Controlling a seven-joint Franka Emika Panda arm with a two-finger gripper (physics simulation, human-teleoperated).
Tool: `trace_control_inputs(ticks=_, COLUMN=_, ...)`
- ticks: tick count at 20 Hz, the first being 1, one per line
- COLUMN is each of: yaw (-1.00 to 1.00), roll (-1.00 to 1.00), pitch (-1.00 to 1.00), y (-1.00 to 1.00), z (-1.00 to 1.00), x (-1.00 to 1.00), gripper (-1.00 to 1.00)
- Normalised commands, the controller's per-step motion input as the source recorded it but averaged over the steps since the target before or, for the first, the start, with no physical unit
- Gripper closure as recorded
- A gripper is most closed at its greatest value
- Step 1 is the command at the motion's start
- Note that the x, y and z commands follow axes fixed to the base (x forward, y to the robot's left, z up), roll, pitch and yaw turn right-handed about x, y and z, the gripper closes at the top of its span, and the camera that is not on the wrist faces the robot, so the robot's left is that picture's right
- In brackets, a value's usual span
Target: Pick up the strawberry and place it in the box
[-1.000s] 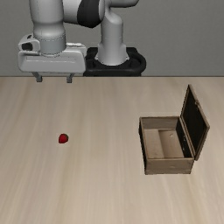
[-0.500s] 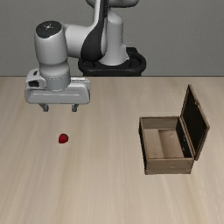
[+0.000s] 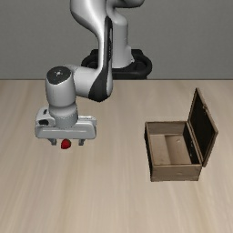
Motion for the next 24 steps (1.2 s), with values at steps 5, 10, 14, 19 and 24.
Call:
trace_control_inputs(ticks=5, yaw=0.00, roll=0.00, pitch=0.00, y=0.00, z=-0.40, x=0.00, gripper=1.00)
trace_control_inputs(ticks=10, yaw=0.00, roll=0.00, pitch=0.00, y=0.00, z=0.00, x=0.00, gripper=1.00)
trace_control_inputs(ticks=14, yaw=0.00, roll=0.00, pitch=0.00, y=0.00, z=0.75, x=0.00, gripper=1.00)
trace_control_inputs(ticks=19, yaw=0.00, roll=0.00, pitch=0.00, y=0.00, z=1.00, x=0.00, gripper=1.00)
trace_control_inputs(ticks=24, yaw=0.00, roll=0.00, pitch=0.00, y=0.00, z=1.00, x=0.00, gripper=1.00)
